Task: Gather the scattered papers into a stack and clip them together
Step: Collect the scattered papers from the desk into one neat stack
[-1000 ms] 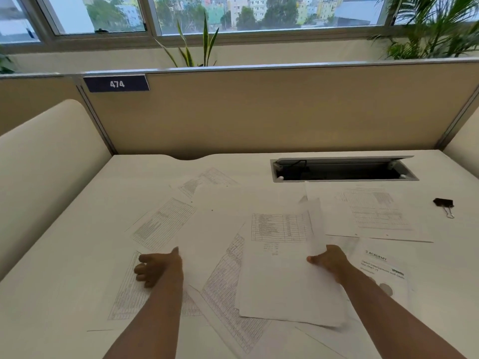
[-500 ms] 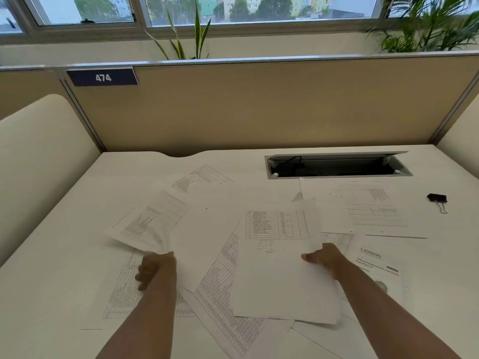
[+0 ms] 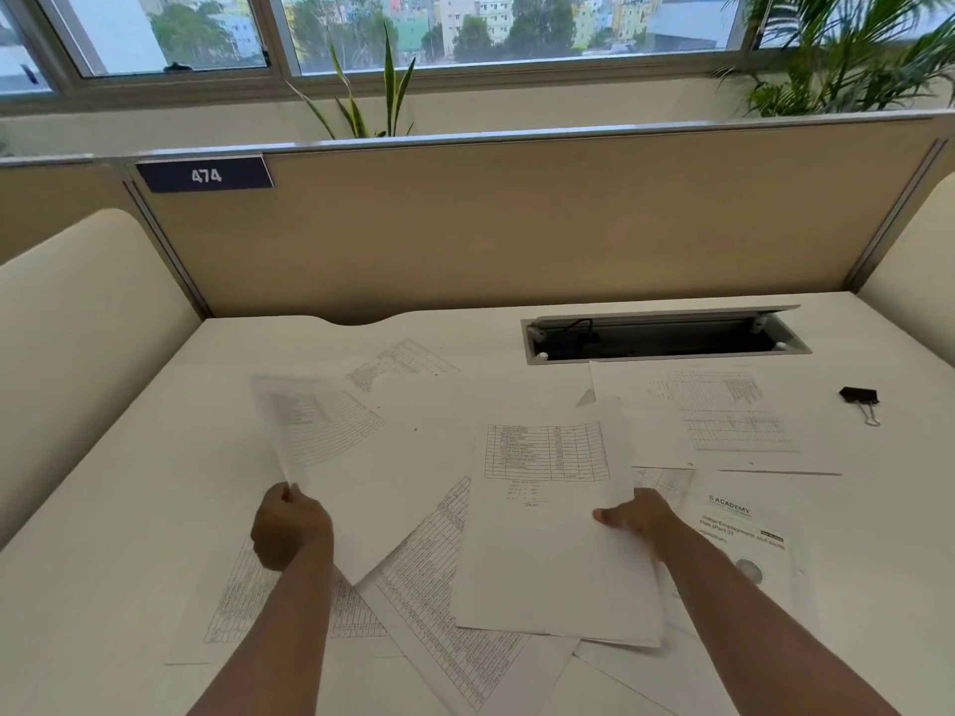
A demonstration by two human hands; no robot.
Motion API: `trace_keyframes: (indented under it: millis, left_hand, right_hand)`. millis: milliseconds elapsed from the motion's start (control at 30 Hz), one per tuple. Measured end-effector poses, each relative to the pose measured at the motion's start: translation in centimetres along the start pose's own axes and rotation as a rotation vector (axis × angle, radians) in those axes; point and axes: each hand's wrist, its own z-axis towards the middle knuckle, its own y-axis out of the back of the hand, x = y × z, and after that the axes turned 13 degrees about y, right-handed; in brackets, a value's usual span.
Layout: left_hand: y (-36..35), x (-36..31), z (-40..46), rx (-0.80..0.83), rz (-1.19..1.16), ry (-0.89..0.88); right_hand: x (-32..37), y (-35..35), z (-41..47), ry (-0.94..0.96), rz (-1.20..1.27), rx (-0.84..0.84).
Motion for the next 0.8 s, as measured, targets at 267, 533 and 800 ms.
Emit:
trace_keyframes:
  millis: [267, 533, 800]
  left_hand:
    - [1.2, -5.0, -0.3, 0.095, -0.376, -0.066]
    - [-2.3, -4.1, -1.6, 0.694, -0.396, -0.058]
    - [-5.4, 1.9, -4.8, 0.843, -0.139, -0.029]
  right_hand:
    - [-0.1, -0.1, -0.3, 0.019, -0.024, -0.019]
    - [-0.9, -0.1, 0.0, 0.024, 0.021, -0.001]
    - [-1.1, 0.2, -0.1, 0.03, 0.112, 0.02]
